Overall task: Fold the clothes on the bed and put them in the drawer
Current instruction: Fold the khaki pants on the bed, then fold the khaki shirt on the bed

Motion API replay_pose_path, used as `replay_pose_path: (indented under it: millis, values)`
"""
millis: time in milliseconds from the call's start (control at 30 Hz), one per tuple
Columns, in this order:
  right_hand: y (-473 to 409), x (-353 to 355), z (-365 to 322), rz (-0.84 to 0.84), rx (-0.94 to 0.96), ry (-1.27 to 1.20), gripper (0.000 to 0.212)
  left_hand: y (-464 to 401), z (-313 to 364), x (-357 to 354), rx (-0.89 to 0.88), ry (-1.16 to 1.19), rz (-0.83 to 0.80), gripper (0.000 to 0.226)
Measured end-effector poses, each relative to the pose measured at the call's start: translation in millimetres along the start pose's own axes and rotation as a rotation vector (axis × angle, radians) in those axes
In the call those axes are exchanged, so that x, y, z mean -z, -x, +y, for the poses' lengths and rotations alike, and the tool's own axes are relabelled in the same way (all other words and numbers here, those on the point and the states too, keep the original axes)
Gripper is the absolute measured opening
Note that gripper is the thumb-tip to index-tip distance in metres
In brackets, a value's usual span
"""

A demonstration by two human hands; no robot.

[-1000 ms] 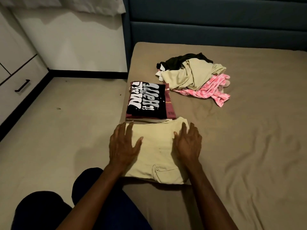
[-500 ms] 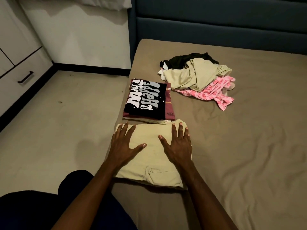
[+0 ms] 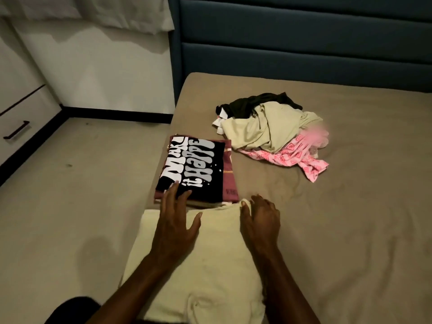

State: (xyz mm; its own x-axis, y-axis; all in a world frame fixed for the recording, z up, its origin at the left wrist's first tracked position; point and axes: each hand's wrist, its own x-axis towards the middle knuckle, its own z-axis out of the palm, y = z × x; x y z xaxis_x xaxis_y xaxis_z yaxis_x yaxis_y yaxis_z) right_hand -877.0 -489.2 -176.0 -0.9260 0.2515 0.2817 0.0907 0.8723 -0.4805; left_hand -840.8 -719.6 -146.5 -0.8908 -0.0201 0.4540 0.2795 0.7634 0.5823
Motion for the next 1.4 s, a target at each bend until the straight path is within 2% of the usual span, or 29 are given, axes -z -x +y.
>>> replay_pose_path:
  millis: [67,133,267,367,467,533,600,633,700,733,833,933,1133,1200,1233,1267,1300,1367,1400]
  values:
    - [-45,0,2,0.019,-0.078,-0.045,0.036,-30,14,-27,-0.048,0.063,-0.019,0.058]
    - [-92,-3,4,0.048,-0.120,-0.097,0.039,-61,25,-60,-0.095,0.070,-0.081,0.053]
    - [-179,-9,7,0.218,-0.053,-0.155,0.048,-136,37,-123,-0.144,0.105,-0.191,0.053]
    - [-239,-30,27,0.141,-0.109,-0.108,0.056,-202,49,-162,-0.064,0.138,-0.279,0.060]
    - [-268,-54,52,0.085,-0.106,-0.039,0.033,-255,56,-195,-0.058,0.155,-0.326,0.071]
    - [-273,-68,65,0.104,-0.106,-0.117,0.021,-282,55,-214,-0.038,0.160,-0.366,0.078]
    - [-268,-70,73,0.148,-0.059,-0.228,0.017,-297,54,-227,-0.033,0.108,-0.406,0.072]
    - [-268,-73,79,0.158,-0.042,-0.292,0.014,-303,55,-233,-0.047,0.075,-0.410,0.060]
    - [-267,-73,84,0.127,-0.113,-0.444,0.013,-307,58,-236,-0.072,0.081,-0.377,0.033]
    - [-267,-70,81,0.098,-0.188,-0.509,0.017,-303,62,-236,-0.078,0.122,-0.356,0.028]
    - [-268,-59,77,0.016,-0.376,-0.827,0.012,-286,79,-224,-0.142,0.259,-0.337,0.025]
    - [-255,-30,66,-0.037,-0.503,-1.174,0.025,-266,91,-206,-0.199,0.335,-0.337,0.023]
    - [-165,19,61,0.117,-0.757,-1.726,0.030,-211,138,-157,-0.113,0.503,-0.379,0.026]
    - [-144,41,57,0.137,-0.816,-1.913,0.067,-190,163,-141,-0.071,0.625,-0.385,0.027]
    - [-134,52,56,0.135,-0.825,-1.997,0.079,-179,176,-132,-0.062,0.672,-0.382,0.027]
    - [-130,61,54,0.143,-0.808,-2.083,0.078,-171,187,-128,-0.052,0.717,-0.386,0.026]
    - [-121,81,47,0.137,-0.779,-2.111,0.069,-159,199,-121,-0.045,0.754,-0.394,0.026]
    - [-105,113,40,0.167,-0.712,-2.136,0.032,-138,216,-109,-0.012,0.860,-0.416,0.025]
    - [-98,128,42,0.190,-0.704,-2.136,0.037,-127,222,-104,0.015,0.918,-0.441,0.024]
